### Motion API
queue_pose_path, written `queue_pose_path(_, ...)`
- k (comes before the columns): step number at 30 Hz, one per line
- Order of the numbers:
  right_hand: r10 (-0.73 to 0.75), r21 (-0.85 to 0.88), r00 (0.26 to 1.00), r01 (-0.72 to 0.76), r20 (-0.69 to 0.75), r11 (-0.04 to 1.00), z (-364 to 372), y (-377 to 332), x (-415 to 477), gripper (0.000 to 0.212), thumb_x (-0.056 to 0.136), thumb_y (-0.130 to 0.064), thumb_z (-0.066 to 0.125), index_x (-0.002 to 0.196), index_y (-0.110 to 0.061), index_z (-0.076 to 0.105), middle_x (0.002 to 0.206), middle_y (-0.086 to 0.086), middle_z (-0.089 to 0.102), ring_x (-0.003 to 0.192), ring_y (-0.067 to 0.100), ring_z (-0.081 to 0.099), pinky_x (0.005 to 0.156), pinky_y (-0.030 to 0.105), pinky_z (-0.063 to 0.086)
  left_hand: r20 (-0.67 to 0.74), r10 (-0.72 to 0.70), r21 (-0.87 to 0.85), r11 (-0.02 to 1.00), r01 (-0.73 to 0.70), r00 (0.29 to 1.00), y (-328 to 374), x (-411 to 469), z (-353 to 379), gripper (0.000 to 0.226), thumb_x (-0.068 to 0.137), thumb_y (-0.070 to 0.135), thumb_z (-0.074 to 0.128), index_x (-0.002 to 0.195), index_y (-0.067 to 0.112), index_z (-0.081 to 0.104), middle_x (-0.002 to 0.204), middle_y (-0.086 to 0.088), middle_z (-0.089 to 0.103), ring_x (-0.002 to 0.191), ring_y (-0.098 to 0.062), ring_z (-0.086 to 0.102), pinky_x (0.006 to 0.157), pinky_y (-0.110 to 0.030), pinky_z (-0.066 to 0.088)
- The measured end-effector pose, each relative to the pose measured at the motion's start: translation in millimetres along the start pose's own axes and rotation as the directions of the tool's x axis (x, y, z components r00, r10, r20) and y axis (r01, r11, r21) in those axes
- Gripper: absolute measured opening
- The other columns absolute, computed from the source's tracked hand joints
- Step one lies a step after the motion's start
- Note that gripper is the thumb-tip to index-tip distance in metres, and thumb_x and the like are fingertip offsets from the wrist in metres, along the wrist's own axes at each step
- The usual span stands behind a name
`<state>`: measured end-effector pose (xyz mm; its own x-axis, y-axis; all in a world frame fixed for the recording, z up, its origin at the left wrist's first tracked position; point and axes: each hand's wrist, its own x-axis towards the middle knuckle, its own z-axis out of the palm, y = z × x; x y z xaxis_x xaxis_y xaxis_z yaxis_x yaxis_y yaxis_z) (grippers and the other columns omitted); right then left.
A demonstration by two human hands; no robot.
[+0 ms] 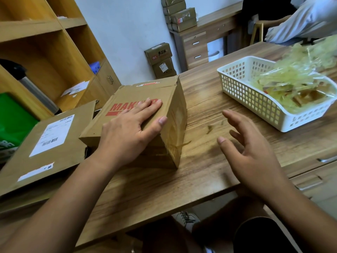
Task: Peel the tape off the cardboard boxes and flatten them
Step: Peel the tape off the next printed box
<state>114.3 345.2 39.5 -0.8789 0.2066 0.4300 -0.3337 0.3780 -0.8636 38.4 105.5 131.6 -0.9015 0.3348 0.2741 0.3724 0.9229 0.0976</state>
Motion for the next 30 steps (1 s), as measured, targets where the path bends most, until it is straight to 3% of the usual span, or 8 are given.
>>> queue_pose_path(5, -0.139, -0.180, 0.982, 0.160, 0.125, 0.971, 22.1, -21.5, 9.9, 0.056, 0.091, -0.041, 0.054, 0.145, -0.027, 0.050, 0.150, -0.014, 0.043, 0.143, 0.003, 0.035, 0.117, 0.039, 0.037, -0.002, -0.003, -0.008, 1.000, 0.003, 1.000, 2.3, -0.9, -1.1, 0.072, 0.076, 0.087, 0.008, 0.144, 0.069, 0.025, 0.158, 0.034, 0.023, 0.150, -0.001, 0.021, 0.103, -0.038, 0.038)
queue_pose_path(10, -0.088, -0.105, 0.957, 0.121, 0.276, 0.987, 52.9, -21.1, 17.0, 0.048, 0.091, -0.035, 0.068, 0.136, -0.025, 0.055, 0.138, -0.011, 0.044, 0.126, 0.003, 0.050, 0.105, 0.033, 0.049, 0.006, -0.007, 0.004, 1.000, 0.007, 1.000, 3.8, -0.9, -1.4, 0.074, 0.075, 0.086, 0.008, 0.145, 0.067, 0.025, 0.160, 0.031, 0.022, 0.150, -0.002, 0.021, 0.104, -0.038, 0.036)
queue_pose_path(14, -0.003, 0.170, 0.986, -0.026, 0.169, 0.985, 66.0, -18.7, 12.0, 0.040, 0.086, -0.015, 0.077, 0.115, -0.023, 0.051, 0.122, -0.006, 0.045, 0.113, 0.004, 0.061, 0.093, 0.021, 0.055, 0.000, -0.010, -0.011, 1.000, 0.010, 1.000, 5.3, 0.3, -1.3, 0.078, 0.074, 0.085, 0.008, 0.146, 0.064, 0.028, 0.160, 0.030, 0.023, 0.149, 0.001, 0.020, 0.109, -0.034, 0.031)
queue_pose_path(16, 0.023, 0.215, 0.991, -0.052, 0.135, 0.975, 65.9, -15.9, 12.1, 0.035, 0.085, -0.012, 0.078, 0.105, -0.024, 0.052, 0.117, -0.005, 0.048, 0.111, 0.005, 0.063, 0.091, 0.019, 0.055, -0.002, -0.005, -0.008, 1.000, 0.005, 1.000, 4.5, 0.7, -1.1, 0.079, 0.074, 0.085, 0.008, 0.147, 0.063, 0.029, 0.160, 0.029, 0.024, 0.149, 0.001, 0.021, 0.110, -0.034, 0.031)
queue_pose_path(22, -0.003, 0.079, 0.994, -0.006, 0.109, 0.997, 61.1, -3.6, 10.2, 0.013, 0.090, -0.018, 0.074, 0.097, -0.028, 0.069, 0.101, -0.015, 0.065, 0.101, 0.005, 0.065, 0.090, 0.035, 0.057, -0.008, -0.010, 0.000, 1.000, 0.010, 1.000, 1.4, 1.3, 0.9, 0.075, 0.075, 0.087, 0.007, 0.145, 0.067, 0.026, 0.159, 0.031, 0.024, 0.150, -0.005, 0.025, 0.108, -0.040, 0.036)
queue_pose_path(26, 0.042, 0.147, 0.997, -0.052, 0.069, 0.988, 58.3, -6.7, 8.7, 0.017, 0.091, -0.015, 0.072, 0.099, -0.029, 0.074, 0.093, -0.017, 0.073, 0.093, -0.003, 0.069, 0.085, 0.020, 0.057, -0.014, -0.007, -0.003, 1.000, 0.007, 1.000, 1.4, 1.1, 1.0, 0.076, 0.075, 0.087, 0.007, 0.145, 0.066, 0.027, 0.159, 0.031, 0.024, 0.150, -0.004, 0.024, 0.108, -0.040, 0.036)
queue_pose_path(30, -0.124, 0.041, 0.992, 0.123, 0.018, 0.992, 54.9, -13.0, -1.5, 0.021, 0.089, -0.011, 0.074, 0.107, -0.020, 0.077, 0.098, -0.014, 0.075, 0.093, -0.003, 0.070, 0.084, 0.017, 0.056, -0.012, -0.009, 0.006, 1.000, 0.009, 1.000, 0.8, 1.7, 1.3, 0.076, 0.075, 0.087, 0.006, 0.146, 0.066, 0.026, 0.159, 0.032, 0.023, 0.150, -0.004, 0.024, 0.105, -0.038, 0.036)
